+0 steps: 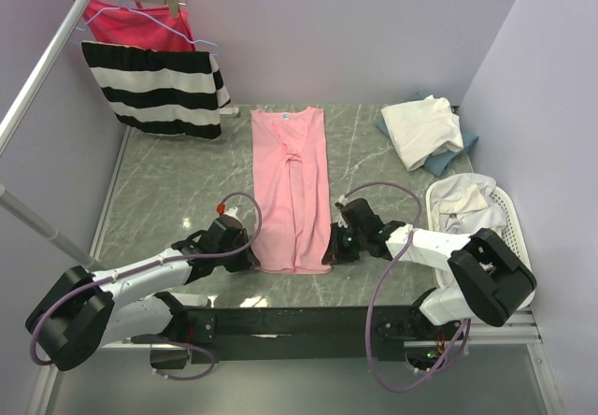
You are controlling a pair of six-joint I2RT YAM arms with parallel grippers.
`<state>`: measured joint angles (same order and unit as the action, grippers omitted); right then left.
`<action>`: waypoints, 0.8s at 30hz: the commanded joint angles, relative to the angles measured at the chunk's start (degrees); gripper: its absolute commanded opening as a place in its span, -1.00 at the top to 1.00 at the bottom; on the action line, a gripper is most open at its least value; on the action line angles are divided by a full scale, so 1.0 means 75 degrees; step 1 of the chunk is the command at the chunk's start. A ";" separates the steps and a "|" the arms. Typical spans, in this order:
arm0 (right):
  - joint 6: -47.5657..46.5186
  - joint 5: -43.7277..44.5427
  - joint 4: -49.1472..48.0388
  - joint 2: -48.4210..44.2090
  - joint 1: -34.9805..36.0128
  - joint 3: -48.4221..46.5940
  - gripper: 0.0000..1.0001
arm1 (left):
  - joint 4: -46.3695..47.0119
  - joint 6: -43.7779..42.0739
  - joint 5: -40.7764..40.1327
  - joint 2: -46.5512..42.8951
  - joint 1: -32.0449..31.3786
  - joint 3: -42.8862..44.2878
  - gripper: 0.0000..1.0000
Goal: Fold and stack the t-shirts
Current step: Grab the bottom of the folded rectangular tshirt with both arms
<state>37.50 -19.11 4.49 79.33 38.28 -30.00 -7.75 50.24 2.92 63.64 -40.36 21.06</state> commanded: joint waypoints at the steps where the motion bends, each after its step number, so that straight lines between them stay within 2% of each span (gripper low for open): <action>1: -0.0101 0.0065 0.0163 -0.0147 0.0064 0.0120 1.00 | -0.0079 -0.0089 0.0161 -0.0140 -0.0114 0.0134 0.99; 8: 0.0460 -0.0252 0.0444 -0.1272 0.0532 0.0800 1.00 | -0.1321 0.0694 0.0384 -0.1336 -0.0489 0.0063 0.99; 14: 0.0404 -0.0358 0.0806 -0.2116 0.0849 0.0615 1.00 | -0.1896 0.1200 0.0115 -0.1840 -0.1216 0.0133 0.98; 19: -0.0100 0.0250 0.1451 -0.2281 0.0837 -0.0264 1.00 | -0.2201 0.0896 -0.0609 -0.1432 -0.1252 0.1081 0.99; 24: -0.0674 0.0568 0.1663 -0.1895 0.0615 -0.1225 1.00 | -0.2319 0.0369 -0.1595 -0.0647 -0.1252 0.2298 0.99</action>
<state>36.64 -17.91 15.77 63.83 44.21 -33.26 -25.21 56.23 -1.69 55.40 -49.52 30.33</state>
